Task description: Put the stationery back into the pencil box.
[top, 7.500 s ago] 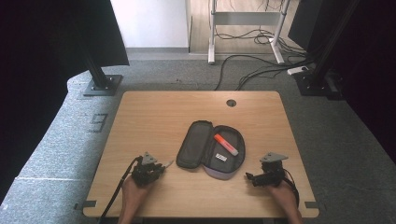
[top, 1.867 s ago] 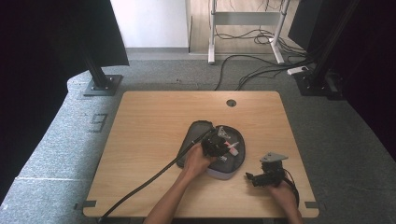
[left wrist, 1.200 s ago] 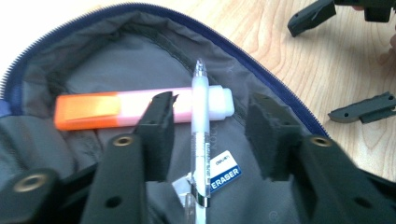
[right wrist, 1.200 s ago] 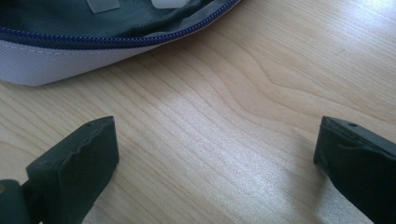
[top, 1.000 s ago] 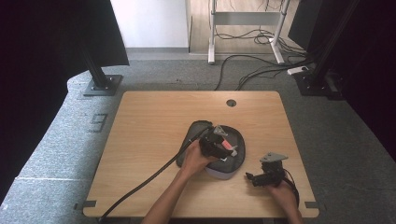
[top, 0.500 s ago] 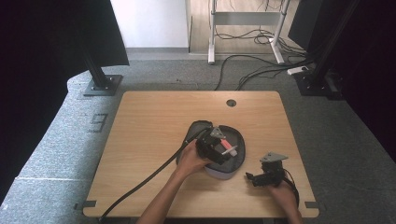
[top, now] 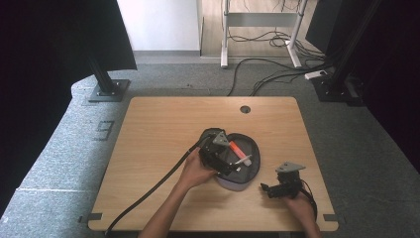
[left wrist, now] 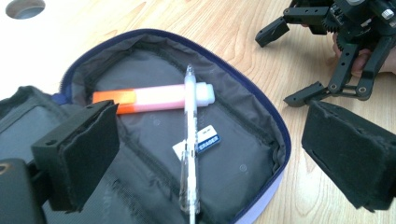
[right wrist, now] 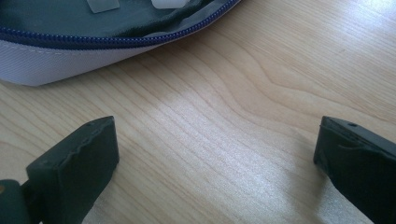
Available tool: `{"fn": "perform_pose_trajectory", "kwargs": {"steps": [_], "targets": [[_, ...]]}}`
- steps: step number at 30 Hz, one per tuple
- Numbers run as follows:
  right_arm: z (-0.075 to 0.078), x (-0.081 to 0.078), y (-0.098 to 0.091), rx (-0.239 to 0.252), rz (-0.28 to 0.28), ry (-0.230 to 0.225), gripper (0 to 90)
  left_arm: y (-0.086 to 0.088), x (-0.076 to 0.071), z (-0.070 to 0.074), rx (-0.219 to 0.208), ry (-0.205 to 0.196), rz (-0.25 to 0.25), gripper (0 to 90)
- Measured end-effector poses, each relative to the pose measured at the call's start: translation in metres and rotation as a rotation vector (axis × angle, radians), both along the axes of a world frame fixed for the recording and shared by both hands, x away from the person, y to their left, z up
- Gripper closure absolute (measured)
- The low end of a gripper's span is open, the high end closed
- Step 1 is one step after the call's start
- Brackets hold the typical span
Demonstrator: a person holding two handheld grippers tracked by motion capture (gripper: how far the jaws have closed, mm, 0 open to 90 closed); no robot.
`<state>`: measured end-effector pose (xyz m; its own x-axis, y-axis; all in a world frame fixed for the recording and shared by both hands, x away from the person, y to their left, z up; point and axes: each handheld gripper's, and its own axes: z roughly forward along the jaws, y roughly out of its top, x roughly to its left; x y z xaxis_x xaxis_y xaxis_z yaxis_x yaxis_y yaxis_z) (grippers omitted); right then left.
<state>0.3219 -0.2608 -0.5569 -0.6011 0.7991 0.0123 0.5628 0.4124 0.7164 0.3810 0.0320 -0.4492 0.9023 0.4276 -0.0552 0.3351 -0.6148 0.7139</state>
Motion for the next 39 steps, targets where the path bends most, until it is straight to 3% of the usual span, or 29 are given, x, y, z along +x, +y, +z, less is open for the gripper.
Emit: {"fn": "perform_pose_trajectory", "kwargs": {"steps": [18, 39], "targets": [[0.0, 0.0, 0.0, 0.0, 0.0, 0.0, 0.0, 0.03, -0.007, 0.011, -0.009, -0.04, 0.023, 1.0], [0.0, 0.0, 0.0, -0.001, 0.0, 0.0, 0.0, 0.076, -0.016, 0.018, -0.026, -0.085, 0.096, 0.0]]}}
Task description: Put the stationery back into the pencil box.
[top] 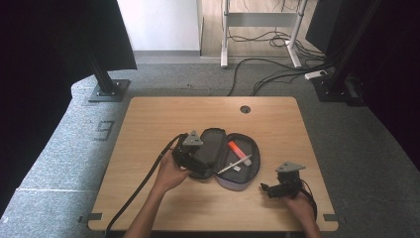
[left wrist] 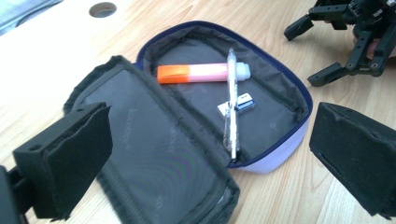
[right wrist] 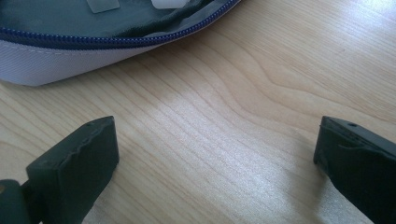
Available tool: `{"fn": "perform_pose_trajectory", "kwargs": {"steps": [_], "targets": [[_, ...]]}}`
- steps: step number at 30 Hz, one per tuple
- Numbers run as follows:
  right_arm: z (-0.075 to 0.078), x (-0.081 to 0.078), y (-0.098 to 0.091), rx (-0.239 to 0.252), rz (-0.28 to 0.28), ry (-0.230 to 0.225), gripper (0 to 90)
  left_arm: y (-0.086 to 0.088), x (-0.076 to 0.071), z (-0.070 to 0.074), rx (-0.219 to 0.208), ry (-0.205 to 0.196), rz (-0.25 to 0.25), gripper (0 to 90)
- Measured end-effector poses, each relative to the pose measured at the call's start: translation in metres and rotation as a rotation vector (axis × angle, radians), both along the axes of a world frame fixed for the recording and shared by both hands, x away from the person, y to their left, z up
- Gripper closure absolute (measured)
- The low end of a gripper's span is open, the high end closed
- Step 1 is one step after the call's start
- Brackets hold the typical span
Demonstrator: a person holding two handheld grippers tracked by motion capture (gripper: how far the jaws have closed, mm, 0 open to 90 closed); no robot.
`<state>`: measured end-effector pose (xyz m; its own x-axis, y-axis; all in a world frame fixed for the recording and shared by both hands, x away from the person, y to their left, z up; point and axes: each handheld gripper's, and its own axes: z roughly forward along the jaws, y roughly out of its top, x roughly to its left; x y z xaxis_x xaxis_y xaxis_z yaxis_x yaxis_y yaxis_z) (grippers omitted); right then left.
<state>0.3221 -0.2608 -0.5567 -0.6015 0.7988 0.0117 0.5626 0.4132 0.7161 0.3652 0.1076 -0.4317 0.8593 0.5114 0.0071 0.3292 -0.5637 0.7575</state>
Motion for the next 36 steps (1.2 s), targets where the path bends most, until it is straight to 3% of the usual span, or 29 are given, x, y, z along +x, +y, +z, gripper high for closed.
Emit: {"fn": "perform_pose_trajectory", "kwargs": {"steps": [19, 36], "targets": [[0.0, 0.0, 0.0, 0.0, 0.001, 0.001, 0.0, 0.041, -0.006, -0.002, -0.003, -0.016, 0.071, 0.0], [0.0, 0.0, 0.0, -0.001, 0.0, 0.0, 0.0, 0.077, -0.019, -0.015, 0.002, -0.017, 0.138, 0.0]]}}
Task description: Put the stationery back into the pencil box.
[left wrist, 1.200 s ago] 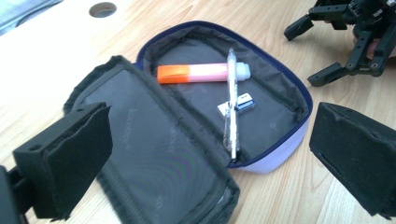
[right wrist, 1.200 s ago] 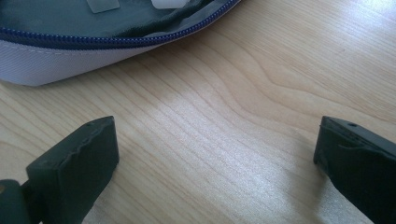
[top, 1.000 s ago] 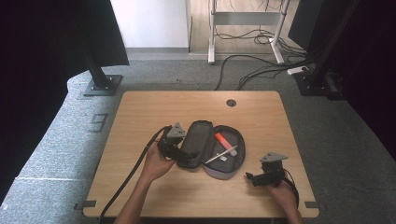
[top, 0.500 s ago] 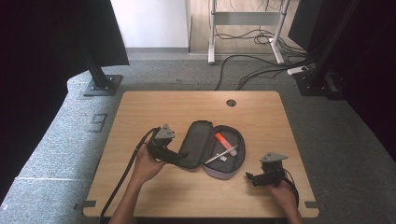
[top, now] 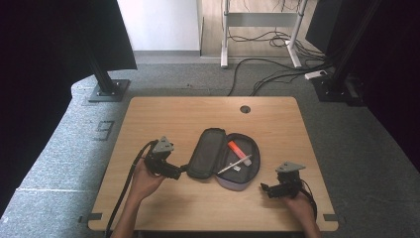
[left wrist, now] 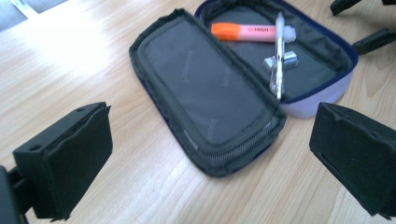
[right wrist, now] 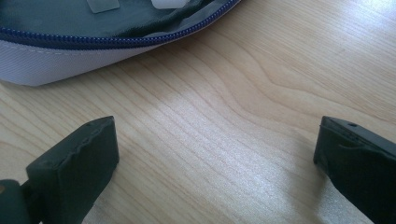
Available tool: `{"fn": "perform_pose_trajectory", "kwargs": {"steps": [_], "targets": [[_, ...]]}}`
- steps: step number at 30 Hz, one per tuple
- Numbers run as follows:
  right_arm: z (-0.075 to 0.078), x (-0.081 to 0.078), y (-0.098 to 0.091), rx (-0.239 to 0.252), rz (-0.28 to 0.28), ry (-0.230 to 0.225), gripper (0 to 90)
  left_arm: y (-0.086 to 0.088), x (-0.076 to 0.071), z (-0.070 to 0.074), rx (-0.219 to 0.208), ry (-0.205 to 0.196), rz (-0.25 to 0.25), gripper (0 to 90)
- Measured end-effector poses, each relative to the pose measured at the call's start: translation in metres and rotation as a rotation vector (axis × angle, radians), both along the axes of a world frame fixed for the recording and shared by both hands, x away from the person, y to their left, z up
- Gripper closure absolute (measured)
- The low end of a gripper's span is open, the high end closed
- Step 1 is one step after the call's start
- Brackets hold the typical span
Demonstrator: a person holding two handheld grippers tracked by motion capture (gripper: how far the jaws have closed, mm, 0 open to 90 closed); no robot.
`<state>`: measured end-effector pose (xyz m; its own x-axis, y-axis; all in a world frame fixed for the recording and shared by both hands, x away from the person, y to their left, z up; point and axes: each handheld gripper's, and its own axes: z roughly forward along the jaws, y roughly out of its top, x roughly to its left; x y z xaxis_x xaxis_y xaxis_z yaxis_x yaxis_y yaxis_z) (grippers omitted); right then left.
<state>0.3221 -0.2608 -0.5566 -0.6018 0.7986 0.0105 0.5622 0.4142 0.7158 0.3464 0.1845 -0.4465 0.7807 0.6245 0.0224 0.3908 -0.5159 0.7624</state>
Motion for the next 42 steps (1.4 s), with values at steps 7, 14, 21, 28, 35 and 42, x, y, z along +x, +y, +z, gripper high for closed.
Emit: {"fn": "perform_pose_trajectory", "kwargs": {"steps": [7, 14, 21, 28, 35, 42], "targets": [[0.0, 0.0, 0.0, 0.0, 0.001, 0.001, 0.0, 0.013, -0.005, -0.012, -0.014, 0.012, 0.023, 0.0], [0.0, 0.0, 0.0, 0.0, 0.0, 0.0, 0.0, 0.021, -0.008, -0.028, -0.01, 0.019, 0.043, 0.0], [0.0, 0.0, 0.0, 0.0, 0.0, 0.0, 0.0, 0.027, -0.013, -0.053, 0.028, 0.044, 0.063, 0.0], [0.0, 0.0, 0.0, 0.001, 0.001, 0.001, 0.0, 0.033, -0.015, -0.085, 0.049, 0.086, 0.073, 0.0], [0.0, 0.0, 0.0, 0.001, 0.001, 0.001, 0.0, 0.034, -0.017, -0.101, 0.091, 0.104, 0.089, 0.0], [0.0, 0.0, 0.0, 0.001, 0.001, 0.001, 0.0, 0.033, -0.017, -0.102, 0.093, 0.121, 0.097, 0.0]]}}
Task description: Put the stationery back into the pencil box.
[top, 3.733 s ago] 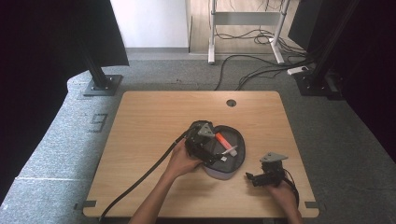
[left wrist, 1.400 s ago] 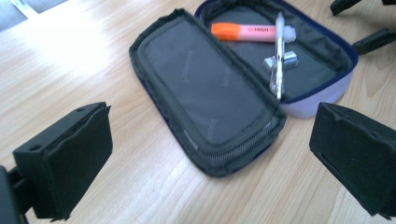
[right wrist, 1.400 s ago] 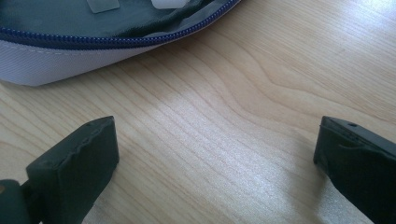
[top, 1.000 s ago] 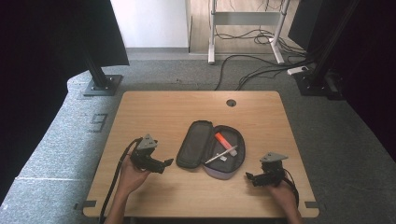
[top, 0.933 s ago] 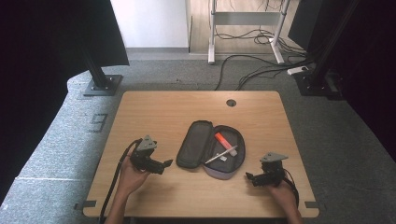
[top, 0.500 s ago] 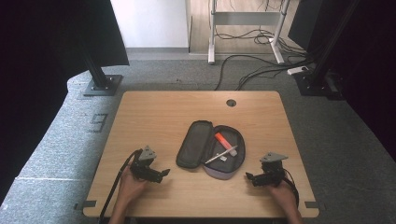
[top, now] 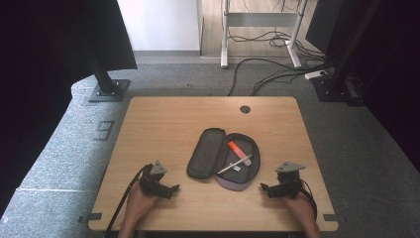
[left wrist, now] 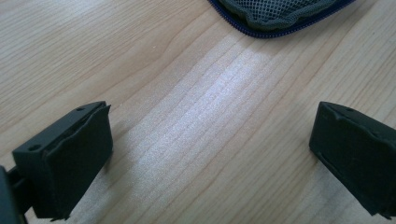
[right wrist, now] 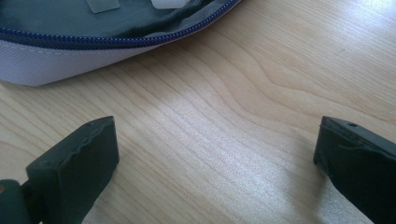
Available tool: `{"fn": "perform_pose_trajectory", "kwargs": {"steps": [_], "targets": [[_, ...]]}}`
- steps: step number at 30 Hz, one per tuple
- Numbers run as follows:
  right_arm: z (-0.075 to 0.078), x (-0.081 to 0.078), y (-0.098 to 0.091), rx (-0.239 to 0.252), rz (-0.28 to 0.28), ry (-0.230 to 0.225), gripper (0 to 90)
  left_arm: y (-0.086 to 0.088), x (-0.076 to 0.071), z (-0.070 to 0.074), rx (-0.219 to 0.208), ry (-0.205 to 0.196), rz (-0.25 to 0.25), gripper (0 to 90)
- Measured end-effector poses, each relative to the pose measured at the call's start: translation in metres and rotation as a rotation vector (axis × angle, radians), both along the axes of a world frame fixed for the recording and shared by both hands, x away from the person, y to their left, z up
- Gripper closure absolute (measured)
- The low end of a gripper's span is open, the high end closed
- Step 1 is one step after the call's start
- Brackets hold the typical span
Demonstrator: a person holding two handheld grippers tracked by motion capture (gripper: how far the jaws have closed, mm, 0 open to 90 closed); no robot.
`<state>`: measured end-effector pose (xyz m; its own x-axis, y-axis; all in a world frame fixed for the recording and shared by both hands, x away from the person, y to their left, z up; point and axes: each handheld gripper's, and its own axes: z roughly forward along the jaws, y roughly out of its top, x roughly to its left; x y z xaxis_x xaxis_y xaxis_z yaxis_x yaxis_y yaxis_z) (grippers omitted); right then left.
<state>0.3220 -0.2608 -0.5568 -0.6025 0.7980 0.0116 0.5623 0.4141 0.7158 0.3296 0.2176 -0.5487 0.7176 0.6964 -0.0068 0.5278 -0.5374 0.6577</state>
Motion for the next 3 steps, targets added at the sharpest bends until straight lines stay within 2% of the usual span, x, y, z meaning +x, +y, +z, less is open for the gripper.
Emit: {"fn": "perform_pose_trajectory", "kwargs": {"steps": [3], "targets": [[-0.0002, -0.0003, 0.0, 0.001, -0.001, 0.0, 0.0, -0.0003, -0.0003, 0.0001, 0.001, 0.0, 0.008, 0.0]]}}
